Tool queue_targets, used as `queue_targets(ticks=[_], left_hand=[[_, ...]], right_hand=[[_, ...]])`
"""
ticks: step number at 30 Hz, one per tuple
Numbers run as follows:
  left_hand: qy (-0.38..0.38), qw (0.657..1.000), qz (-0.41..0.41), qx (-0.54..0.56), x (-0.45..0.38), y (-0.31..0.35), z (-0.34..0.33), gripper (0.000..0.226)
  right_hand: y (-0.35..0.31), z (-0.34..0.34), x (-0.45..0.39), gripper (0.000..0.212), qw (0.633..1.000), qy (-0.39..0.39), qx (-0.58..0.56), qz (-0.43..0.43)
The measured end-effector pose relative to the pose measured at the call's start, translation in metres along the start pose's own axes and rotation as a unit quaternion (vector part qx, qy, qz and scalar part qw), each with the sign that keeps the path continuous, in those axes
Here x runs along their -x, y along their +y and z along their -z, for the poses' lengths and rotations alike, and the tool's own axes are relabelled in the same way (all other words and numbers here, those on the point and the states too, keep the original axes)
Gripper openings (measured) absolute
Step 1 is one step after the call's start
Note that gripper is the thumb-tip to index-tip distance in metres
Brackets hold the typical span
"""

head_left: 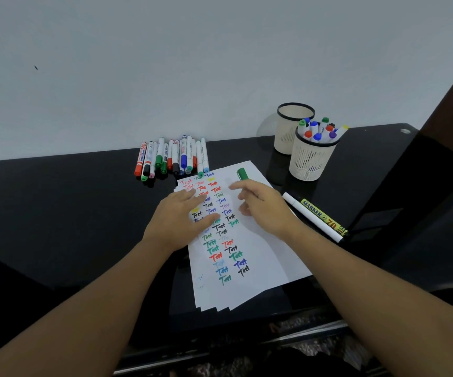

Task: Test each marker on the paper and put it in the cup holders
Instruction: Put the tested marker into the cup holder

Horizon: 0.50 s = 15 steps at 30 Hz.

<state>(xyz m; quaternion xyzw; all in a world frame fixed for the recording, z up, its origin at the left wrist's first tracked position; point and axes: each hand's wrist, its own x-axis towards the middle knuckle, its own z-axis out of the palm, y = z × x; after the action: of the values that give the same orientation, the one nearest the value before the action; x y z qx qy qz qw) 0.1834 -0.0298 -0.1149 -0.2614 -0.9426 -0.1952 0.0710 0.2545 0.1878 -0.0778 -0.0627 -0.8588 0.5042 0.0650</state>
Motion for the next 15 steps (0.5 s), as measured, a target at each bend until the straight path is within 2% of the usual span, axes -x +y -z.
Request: queue_targets(ticks=[4, 7, 10, 13, 15], left_hand=[[-0.002, 1.0, 0.009, 0.005, 0.0, 0.002, 0.001, 0.072], [-0.006, 1.0, 0.013, -0.001, 0.0, 0.002, 0.001, 0.073], [-0.015, 1.0, 0.019, -0.001, -0.001, 0.002, 0.002, 0.075], [-0.02, 1.0, 0.02, 0.0, -0.001, 0.002, 0.003, 0.075], [-0.021, 1.0, 0.02, -0.002, -0.001, 0.003, 0.004, 0.074]], right_hand=[[-0.003, 0.019, -0.003, 0.04, 0.996, 0.037, -0.084, -0.023], [-0.004, 0.035, -0.007, 0.037, 0.994, 0.072, -0.078, -0.015], [-0.016, 0.047, -0.007, 0.009, 0.992, 0.102, -0.069, 0.015], [-0.028, 0.061, -0.01, 0.044, 0.983, 0.167, 0.054, 0.063], [-0.033, 0.073, -0.013, 0.047, 0.964, 0.217, 0.114, 0.102]])
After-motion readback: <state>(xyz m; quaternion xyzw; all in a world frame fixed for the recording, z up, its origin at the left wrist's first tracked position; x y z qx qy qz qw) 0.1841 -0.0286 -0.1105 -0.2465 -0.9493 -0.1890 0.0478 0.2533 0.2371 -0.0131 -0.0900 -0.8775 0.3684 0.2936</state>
